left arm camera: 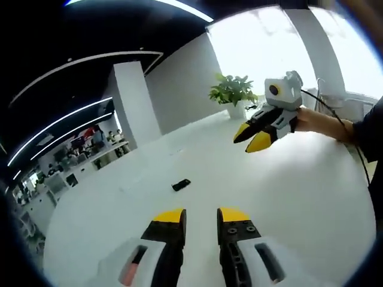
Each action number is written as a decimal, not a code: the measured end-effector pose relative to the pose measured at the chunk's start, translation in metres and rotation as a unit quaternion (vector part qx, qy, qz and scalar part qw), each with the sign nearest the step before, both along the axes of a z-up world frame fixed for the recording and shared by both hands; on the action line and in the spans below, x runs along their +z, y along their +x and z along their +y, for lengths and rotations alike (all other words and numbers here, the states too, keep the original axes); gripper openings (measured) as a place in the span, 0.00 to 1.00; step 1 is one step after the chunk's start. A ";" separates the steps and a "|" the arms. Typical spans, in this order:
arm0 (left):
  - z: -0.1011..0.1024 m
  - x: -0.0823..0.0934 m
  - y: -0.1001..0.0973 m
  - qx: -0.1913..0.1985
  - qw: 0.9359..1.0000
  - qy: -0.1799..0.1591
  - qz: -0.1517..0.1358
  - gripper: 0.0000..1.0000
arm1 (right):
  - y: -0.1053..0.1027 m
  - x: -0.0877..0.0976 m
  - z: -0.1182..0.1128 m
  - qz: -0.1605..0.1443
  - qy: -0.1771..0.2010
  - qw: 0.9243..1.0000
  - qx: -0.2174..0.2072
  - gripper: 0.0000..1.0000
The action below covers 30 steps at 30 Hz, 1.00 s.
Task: Snap the two parts of the plastic buckle together until the buckle closes and remains connected.
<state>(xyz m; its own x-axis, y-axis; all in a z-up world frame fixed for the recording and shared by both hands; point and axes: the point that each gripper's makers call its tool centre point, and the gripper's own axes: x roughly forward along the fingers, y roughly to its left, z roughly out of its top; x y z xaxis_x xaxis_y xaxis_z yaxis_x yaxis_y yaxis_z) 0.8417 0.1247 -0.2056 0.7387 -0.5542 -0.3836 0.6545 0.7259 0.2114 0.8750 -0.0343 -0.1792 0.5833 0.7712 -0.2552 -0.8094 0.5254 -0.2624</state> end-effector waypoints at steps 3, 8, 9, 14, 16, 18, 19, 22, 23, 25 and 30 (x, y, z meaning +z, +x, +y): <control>0.009 -0.002 -0.002 0.028 1.000 0.000 0.003 0.19 | -0.006 0.005 -0.001 -0.004 0.007 1.000 -0.013 0.22; 0.018 0.001 -0.007 0.053 0.999 0.004 -0.005 0.19 | -0.016 0.003 -0.001 0.015 0.016 0.999 -0.031 0.22; 0.020 0.001 -0.009 0.059 0.998 0.003 -0.006 0.19 | -0.018 0.002 -0.002 0.022 0.020 0.999 -0.035 0.22; 0.021 0.004 -0.016 0.072 0.997 -0.016 -0.008 0.19 | -0.026 -0.006 -0.003 0.049 0.028 0.997 -0.048 0.22; 0.022 0.005 -0.019 0.079 0.997 -0.024 -0.008 0.19 | -0.027 -0.008 -0.004 0.045 0.027 0.997 -0.055 0.22; 0.023 0.005 -0.020 0.084 0.996 -0.027 -0.008 0.19 | -0.027 -0.009 -0.008 0.042 0.019 0.997 -0.068 0.22; 0.025 0.005 -0.021 0.087 0.996 -0.027 -0.008 0.19 | -0.028 -0.010 -0.010 0.040 0.017 0.997 -0.069 0.22; 0.029 0.004 -0.024 0.096 0.995 -0.030 -0.006 0.19 | -0.032 -0.011 -0.011 0.055 0.031 0.996 -0.070 0.21; 0.030 0.003 -0.025 0.100 0.994 -0.033 -0.004 0.19 | -0.032 -0.012 -0.013 0.060 0.034 0.995 -0.076 0.21; 0.031 0.004 -0.028 0.103 0.994 -0.039 -0.005 0.19 | -0.034 -0.013 -0.015 0.062 0.033 0.994 -0.080 0.22; 0.033 0.009 -0.034 0.112 0.993 -0.042 -0.008 0.21 | -0.039 -0.009 -0.022 0.056 0.030 0.993 -0.099 0.22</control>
